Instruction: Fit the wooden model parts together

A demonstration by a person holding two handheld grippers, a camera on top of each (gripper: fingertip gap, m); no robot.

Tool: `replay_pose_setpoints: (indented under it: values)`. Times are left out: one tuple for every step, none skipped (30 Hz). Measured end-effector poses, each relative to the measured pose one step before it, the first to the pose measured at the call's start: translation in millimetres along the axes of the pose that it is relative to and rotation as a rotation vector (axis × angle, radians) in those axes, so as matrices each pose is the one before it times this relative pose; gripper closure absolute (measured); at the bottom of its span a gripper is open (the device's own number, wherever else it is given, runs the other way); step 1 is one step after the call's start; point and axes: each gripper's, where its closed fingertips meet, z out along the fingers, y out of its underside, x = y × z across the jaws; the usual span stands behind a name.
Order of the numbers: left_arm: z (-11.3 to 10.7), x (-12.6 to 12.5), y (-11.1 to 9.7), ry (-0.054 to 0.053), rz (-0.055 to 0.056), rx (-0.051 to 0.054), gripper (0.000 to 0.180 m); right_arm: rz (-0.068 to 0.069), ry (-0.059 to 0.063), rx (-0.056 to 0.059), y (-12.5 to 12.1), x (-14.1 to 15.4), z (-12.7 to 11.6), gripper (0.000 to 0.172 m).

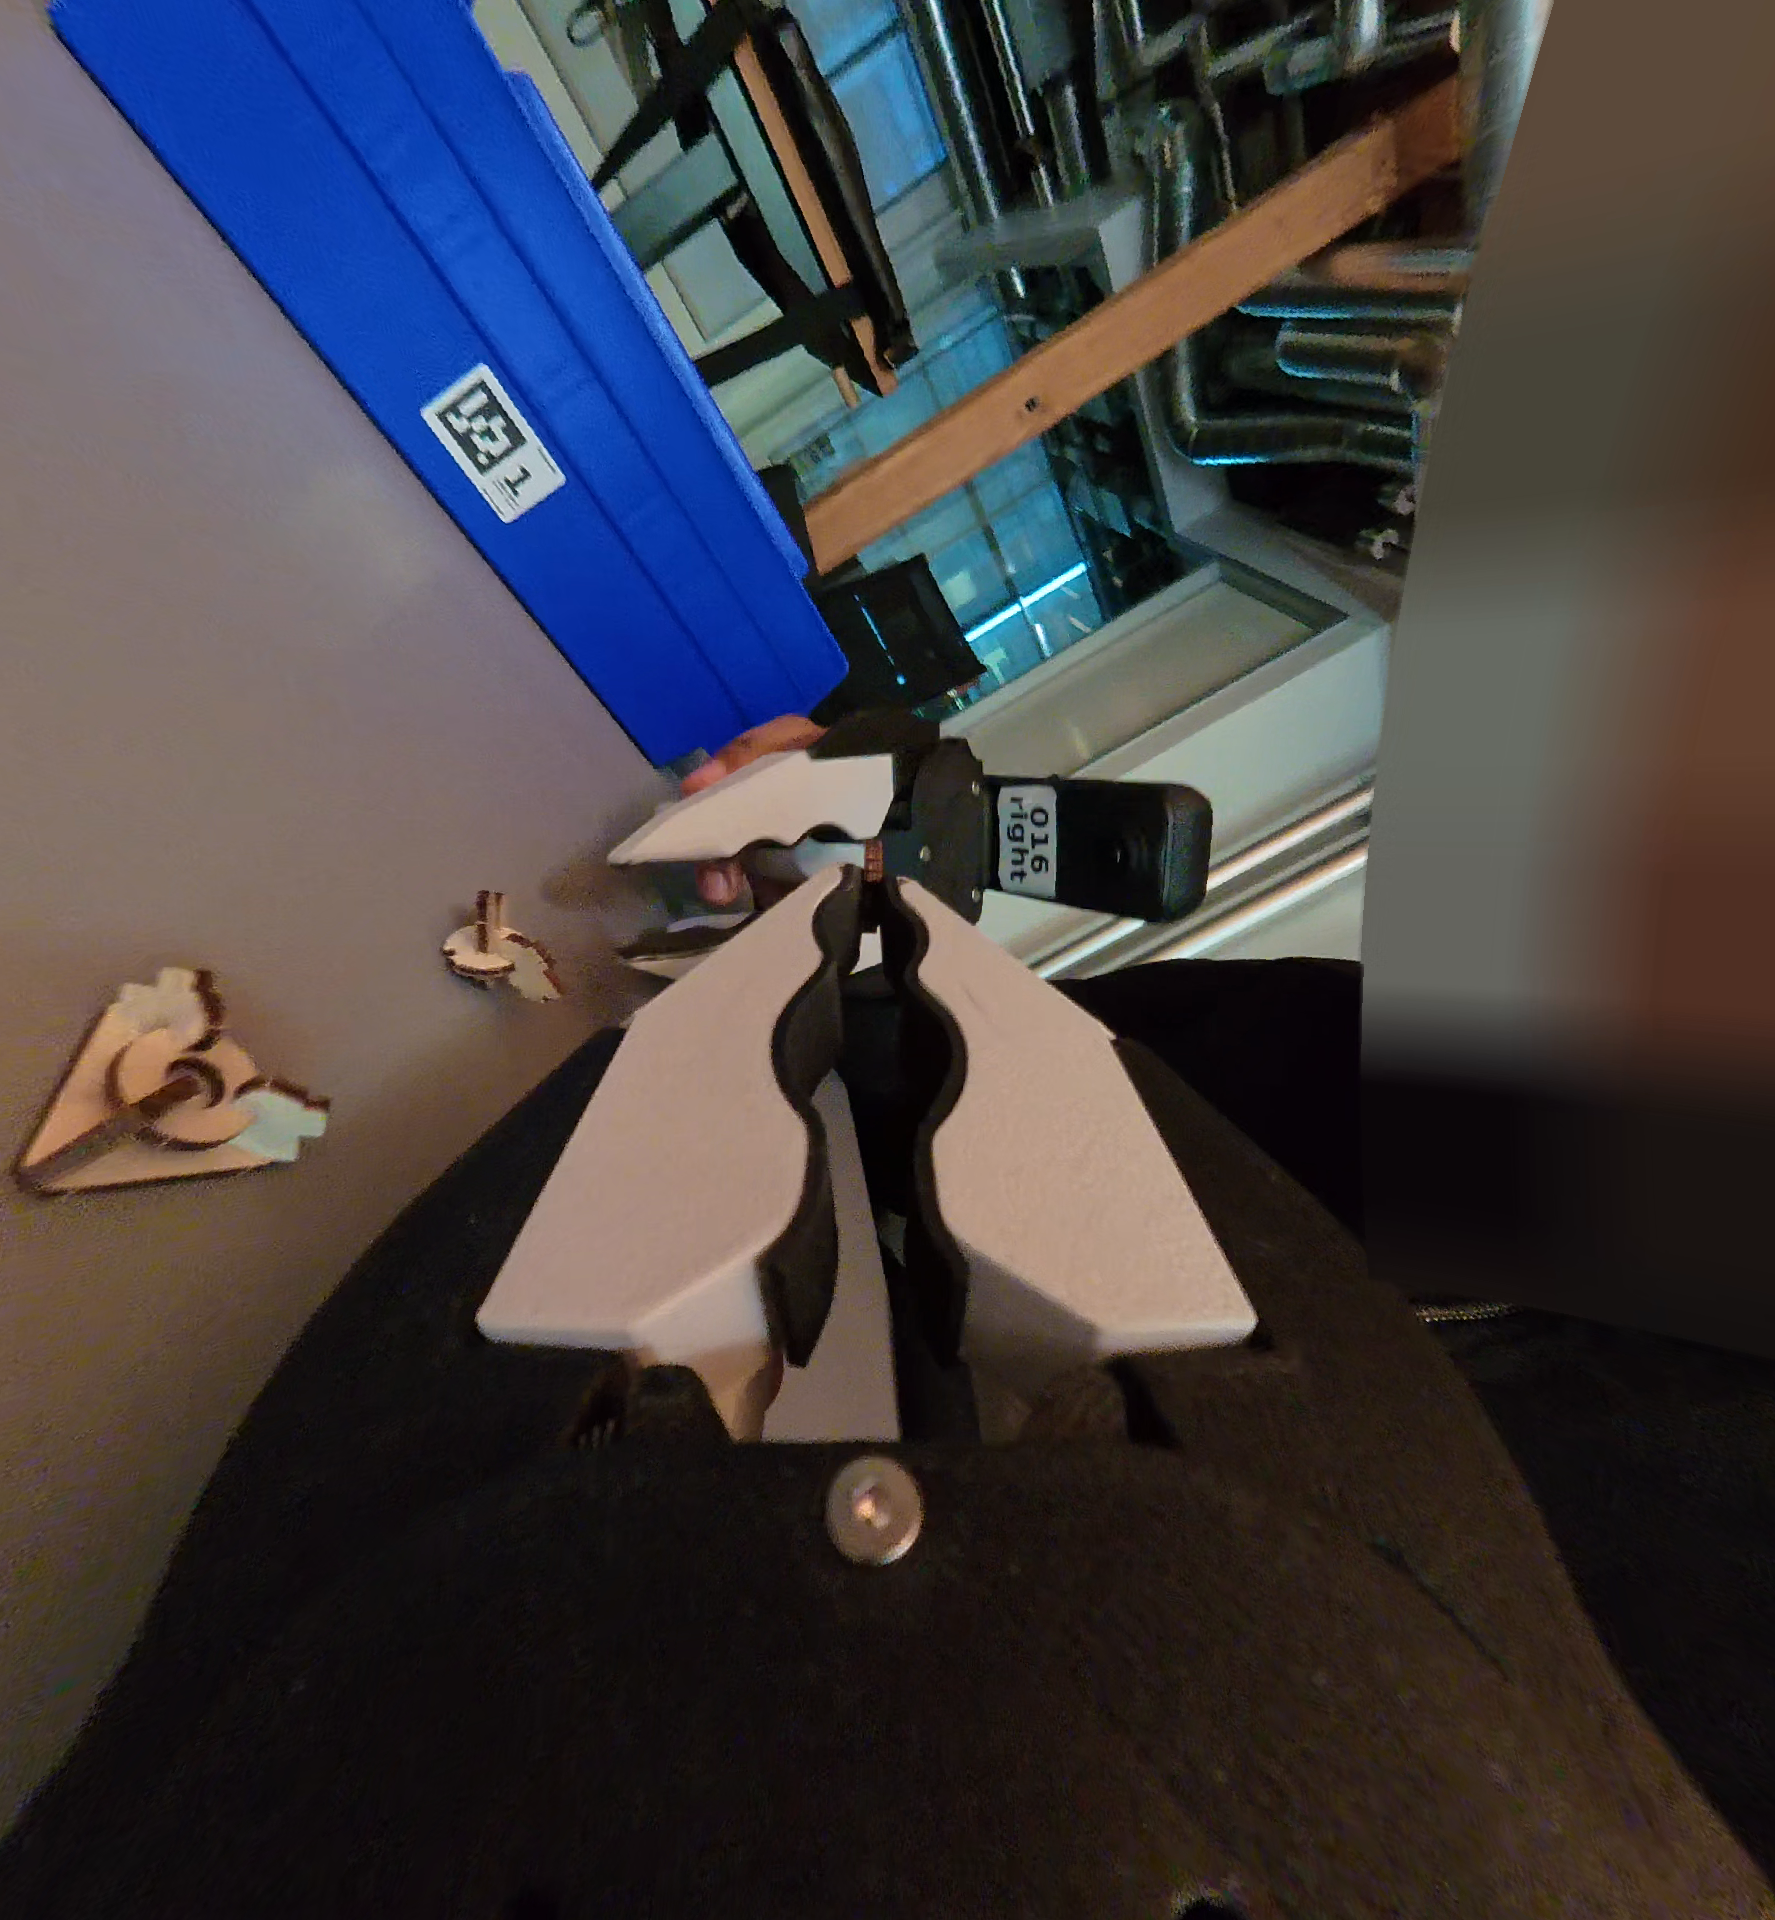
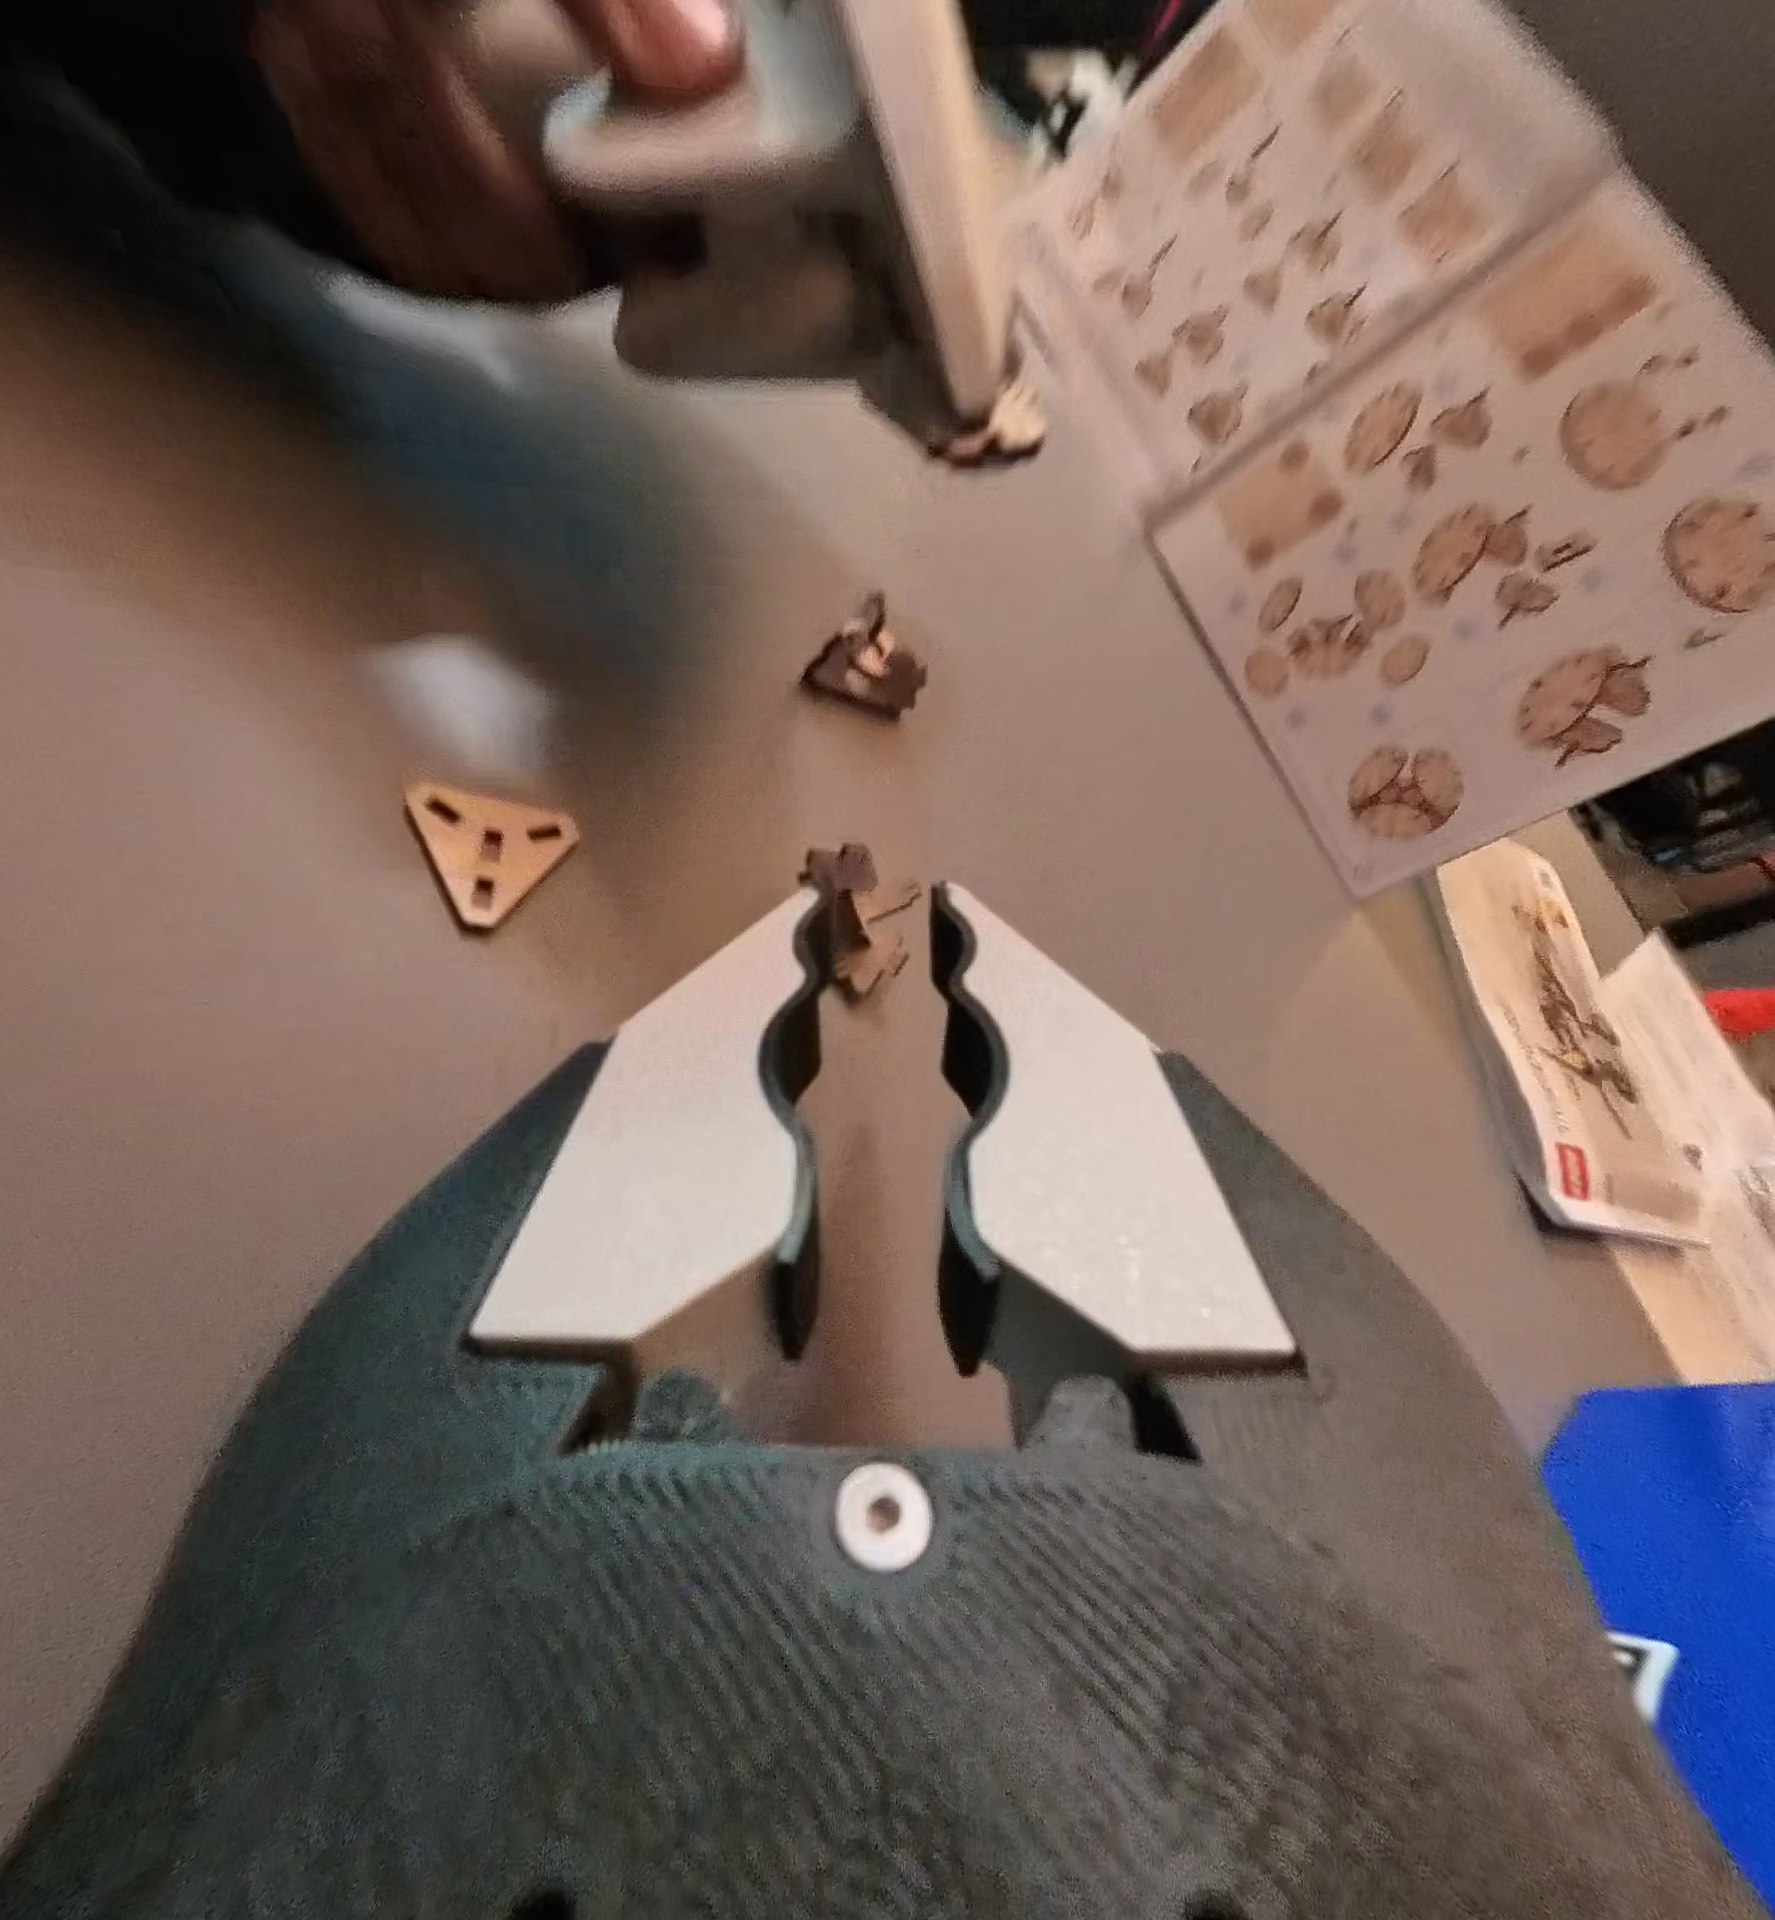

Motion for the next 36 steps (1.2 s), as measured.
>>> replay_pose_setpoints:
  values:
    - [-2.78, -0.5, -0.98, -0.01, 0.0072, 0.0086, 0.18, -0.0278, 0.0036, -0.0422, 4.97, -1.44, 4.3, 0.159]
    - [-2.09, -0.43, -0.51, -0.0076, 0.003, 0.0059, 0.18, -0.0281, 0.0077, -0.0331, 3.26, -0.75, 3.4, 0.161]
    - [-1.54, -0.02, -0.12, -0.0025, 0.0008, 0.0042, 0.18, -0.0259, 0.0088, -0.0227, 1.69, -0.26, 2.61, 0.162]
    - [-1.05, 0.06, 0.09, 0.0002, -0.0016, 0.0022, 0.18, -0.0205, 0.0059, -0.0128, 0.63, -0.39, 1.78, 0.164]
    - [-0.55, 0.19, 0.44, 0.0017, -0.0027, -0.0011, 0.18, -0.0144, -0.0011, -0.0066, 0.08, -1.2, 1.4, 0.164]
    - [-0.22, 0.2, 0.54, 0.0026, -0.0026, -0.0025, 0.18, -0.0087, -0.006, -0.003, -0.08, -1.73, 1.22, 0.164]
    - [-0.07, 0.07, 0.39, 0.0016, -0.0022, -0.0022, 0.18, -0.0056, -0.0042, -0.0047, 0.46, -1.13, 1.16, 0.164]
    - [0.04, -0.06, 0.53, 0.001, -0.0024, -0.0036, 0.18, -0.0055, -0.0024, -0.0086, 1.36, -0.8, 1.1, 0.164]
    - [0.06, 0.03, 0.48, 0.001, -0.0025, -0.0035, 0.18, -0.0066, -0.0026, -0.0089, 1.37, -0.81, 1.21, 0.163]
    - [0.08, 0.0, 0.24, 0.0004, -0.0011, -0.0017, 0.179, -0.0069, -0.0039, -0.0088, 1.46, -1.1, 1.33, 0.163]
    - [-0.07, -0.46, 0.12, -0.0014, -0.0014, -0.001, 0.179, -0.0063, -0.0034, -0.008, 1.11, -0.96, 1.19, 0.163]
    - [0.02, -0.24, 0.12, -0.0005, -0.0014, -0.0012, 0.18, -0.0062, 0.0028, -0.0039, 0.09, -0.14, 0.79, 0.163]
    - [0.12, -0.23, 0.15, -0.0003, -0.0012, -0.0013, 0.18, -0.0067, 0.0045, -0.0012, -0.39, 0.28, 0.33, 0.164]
    - [0.07, -0.32, 0.03, -0.0009, -0.0011, -0.0006, 0.18, -0.0055, 0.0074, 0.0007, -0.55, 0.8, 0.01, 0.167]
    - [0.07, -0.7, 0.25, -0.0027, -0.0006, -0.0017, 0.18, -0.0051, 0.0073, 0.0019, -0.46, 1.02, -0.63, 0.171]
    - [0.22, -0.86, 0.36, -0.0043, -0.0001, -0.0026, 0.18, -0.0012, 0.0066, 0.0021, -0.4, 1.09, -0.78, 0.171]
    - [0.23, -0.96, 0.4, -0.0038, -0.0003, -0.0022, 0.18, 0.0024, 0.0114, 0.0053, -0.62, 2.2, -1.3, 0.171]
    - [0.07, -1.01, 0.08, -0.003, -0.0011, -0.0002, 0.18, 0.0064, 0.0192, 0.0111, -1.42, 3.91, -2.38, 0.171]
    - [-0.05, -0.75, -0.23, 0.0006, -0.0034, 0.0024, 0.18, 0.0127, 0.0243, 0.0224, -3.05, 5.42, -3.7, 0.171]
    - [-0.1, 0.26, -0.72, 0.0092, -0.0076, 0.0065, 0.18, 0.0249, 0.0177, 0.0426, -5.59, 4.96, -4.96, 0.171]
    - [-0.14, 1.7, -1.28, 0.021, -0.0151, 0.0119, 0.18, 0.0381, 0.0001, 0.0689, -9.07, 2.92, -5.98, 0.171]
    - [-0.13, 1.92, -1.47, 0.0259, -0.0198, 0.0141, 0.18, 0.0519, -0.0099, 0.0852, -11.15, 2.47, -6.81, 0.171]
    - [0.37, 0.95, -0.57, 0.0198, -0.0187, 0.0101, 0.179, 0.0659, -0.0144, 0.0862, -11.56, 3.03, -7.17, 0.172]
    - [1.13, 0.19, 1.0, 0.0142, -0.0169, 0.0001, 0.18, 0.0754, -0.0281, 0.0804, -11.31, 1.98, -6.73, 0.171]
    - [1.96, 0.59, 2.33, 0.0153, -0.0162, -0.0098, 0.18, 0.0802, -0.0432, 0.0715, -10.04, -0.07, -5.66, 0.172]
    - [2.32, 1.36, 2.57, 0.0168, -0.0143, -0.0108, 0.18, 0.0781, -0.0488, 0.052, -7.18, -1.01, -4.19, 0.172]
    - [2.5, 1.62, 2.58, 0.015, -0.0106, -0.0113, 0.18, 0.0662, -0.0477, 0.0345, -4.86, -1.97, -2.54, 0.172]
    - [2.42, 1.54, 2.92, 0.0119, -0.0084, -0.0134, 0.18, 0.042, -0.0338, 0.0228, -2.88, -2.17, -1.16, 0.172]
    - [2.37, 1.56, 3.1, 0.0093, -0.0064, -0.016, 0.179, 0.0087, -0.0162, 0.0035, -0.46, -2.07, 0.17, 0.172]
    - [2.32, 0.58, 3.58, 0.0027, -0.0053, -0.0199, 0.179, -0.0174, -0.0096, -0.0102, 1.5, -3.3, 1.46, 0.172]
    - [2.27, 0.22, 4.05, -0.0002, -0.0053, -0.0239, 0.179, -0.0239, -0.0097, -0.0167, 2.48, -4.25, 2.71, 0.172]
    - [1.91, 0.31, 3.38, 0.0018, -0.0044, -0.0204, 0.179, -0.019, -0.013, -0.0161, 2.05, -4.8, 2.97, 0.172]
    - [0.54, 1.0, 1.63, 0.0059, -0.0027, -0.0092, 0.179, -0.0133, -0.0047, -0.006, 0.21, -2.85, 1.79, 0.172]
    - [-1.34, 0.34, -1.23, 0.0025, -0.0063, 0.0085, 0.179, -0.0124, -0.0014, 0.0066, -1.58, -1.53, 0.05, 0.172]
    - [-1.46, -1.35, -0.79, -0.0057, -0.0079, 0.0041, 0.179, -0.0042, 0.0, 0.0099, -1.94, -0.26, -0.61, 0.171]
    - [-1.39, -1.8, -0.85, -0.009, -0.0025, 0.0056, 0.179, -0.0002, 0.0003, 0.0084, -1.52, 0.18, -1.09, 0.172]
